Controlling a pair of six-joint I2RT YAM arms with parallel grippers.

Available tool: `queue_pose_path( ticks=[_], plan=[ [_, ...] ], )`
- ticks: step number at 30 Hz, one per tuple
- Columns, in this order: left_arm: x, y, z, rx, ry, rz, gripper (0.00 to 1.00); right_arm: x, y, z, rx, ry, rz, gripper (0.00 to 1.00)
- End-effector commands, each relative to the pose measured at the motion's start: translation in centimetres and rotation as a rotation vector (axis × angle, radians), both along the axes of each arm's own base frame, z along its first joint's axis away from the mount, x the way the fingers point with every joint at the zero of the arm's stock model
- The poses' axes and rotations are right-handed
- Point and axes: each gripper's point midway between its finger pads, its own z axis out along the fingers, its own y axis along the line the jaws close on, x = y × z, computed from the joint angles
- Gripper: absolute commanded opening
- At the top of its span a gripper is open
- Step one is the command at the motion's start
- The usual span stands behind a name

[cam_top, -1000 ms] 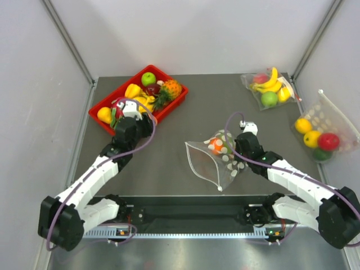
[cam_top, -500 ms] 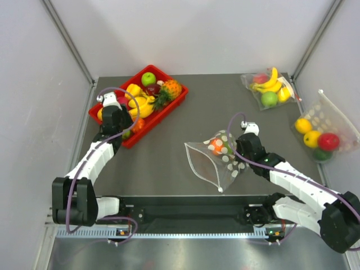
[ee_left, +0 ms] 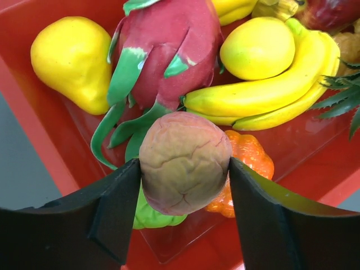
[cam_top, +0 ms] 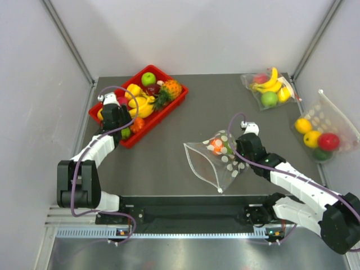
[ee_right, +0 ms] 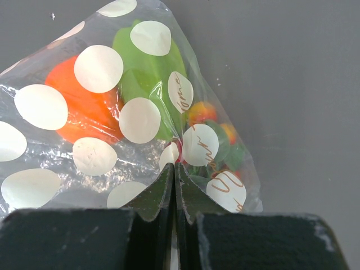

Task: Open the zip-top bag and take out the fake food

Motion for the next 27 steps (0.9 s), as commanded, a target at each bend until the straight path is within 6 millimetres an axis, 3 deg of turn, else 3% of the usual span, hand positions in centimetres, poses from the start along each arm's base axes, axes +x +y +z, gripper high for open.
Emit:
queue_pose_path(
  ticks=[1,4,8,14,17,18,20,21,23,24,27],
  plan=[
    [2.0,-0.3,3.5,-0.005,-0.124,-0.027,0.69,0.4,-0.3,0.6,0.000,-0.015,-0.004,0.00],
    [2.0,-0.4,4.1,-0.007,-0.141,-0.035,0.76,0.4,-0.2,0.7,0.003,-0.017,-0.002,0.00],
    [1.7,-0.5,5.2,-0.006,-0.166,-0.040,0.99,0.4,-0.2,0.5,0.001,-0.011,-0.001,0.00],
    [0.8,-1.6,6.5,-0.003,-0.199,-0.072,0.99,0.4,-0.2,0.5,0.002,-0.009,-0.003,0.00],
    [0.1,-4.7,7.9,0.060,-0.234,-0.140,0.99,0.4,-0.1,0.5,0.001,-0.009,0.000,0.00],
    [-0.4,-7.5,8.1,0.070,-0.241,-0.206,0.99,0.4,-0.2,0.4,-0.001,-0.007,0.001,0.00],
    [-1.2,-10.0,8.9,0.112,-0.263,-0.264,0.99,0.5,-0.1,0.6,0.001,-0.011,-0.001,0.00],
    [-2.1,-12.8,9.0,0.116,-0.273,-0.335,0.98,0.5,-0.1,0.6,0.003,-0.010,-0.002,0.00],
    [-3.6,-15.3,9.1,0.122,-0.287,-0.419,0.97,0.5,0.0,0.8,0.008,-0.016,0.000,0.00],
    [-4.7,-17.4,9.1,0.106,-0.293,-0.492,0.97,0.5,-0.1,0.7,0.008,-0.013,-0.002,0.00],
    [-8.4,-21.5,9.0,0.041,-0.313,-0.676,0.95,0.5,-0.1,0.8,0.011,-0.016,-0.004,0.00]
  ],
)
